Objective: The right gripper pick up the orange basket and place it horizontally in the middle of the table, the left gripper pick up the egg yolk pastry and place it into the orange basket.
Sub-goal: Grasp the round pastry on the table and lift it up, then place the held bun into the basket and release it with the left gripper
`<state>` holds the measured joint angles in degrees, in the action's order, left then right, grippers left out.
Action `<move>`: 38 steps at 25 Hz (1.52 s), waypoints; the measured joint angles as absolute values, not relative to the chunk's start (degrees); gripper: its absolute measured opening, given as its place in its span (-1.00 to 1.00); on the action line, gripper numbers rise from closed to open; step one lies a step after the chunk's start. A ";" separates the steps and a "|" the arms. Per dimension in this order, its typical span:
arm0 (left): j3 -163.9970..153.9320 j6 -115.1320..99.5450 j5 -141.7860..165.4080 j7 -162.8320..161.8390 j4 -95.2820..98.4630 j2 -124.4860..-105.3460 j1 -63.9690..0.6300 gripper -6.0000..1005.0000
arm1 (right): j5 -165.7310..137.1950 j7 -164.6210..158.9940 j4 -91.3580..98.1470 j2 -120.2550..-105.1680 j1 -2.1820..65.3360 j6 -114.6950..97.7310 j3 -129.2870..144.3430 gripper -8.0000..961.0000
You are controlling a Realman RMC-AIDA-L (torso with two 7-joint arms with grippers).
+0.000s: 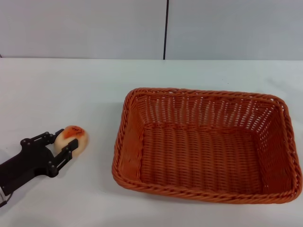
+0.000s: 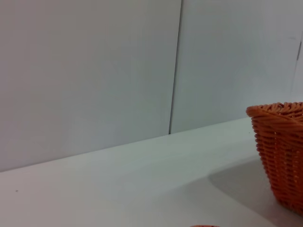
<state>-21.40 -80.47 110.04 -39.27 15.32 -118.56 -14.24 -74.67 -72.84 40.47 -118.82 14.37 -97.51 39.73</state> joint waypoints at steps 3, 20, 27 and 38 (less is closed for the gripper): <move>-20.75 -80.53 109.74 -39.26 14.88 -118.56 -14.24 -0.01 | -74.62 -72.82 38.88 -118.81 14.65 -97.83 38.26 0.20; -8.77 -106.04 109.91 -45.11 18.37 -118.06 -17.12 -0.53 | -74.52 -72.68 37.99 -118.83 14.55 -100.50 36.76 0.20; -16.37 -109.79 110.21 -48.08 17.84 -118.60 -21.45 -0.60 | -74.38 -73.06 38.03 -118.83 14.79 -103.03 36.67 0.20; -25.14 -100.36 110.25 -36.11 3.51 -118.97 -24.98 -0.74 | -73.91 -73.31 36.99 -118.79 13.99 -104.95 36.12 0.20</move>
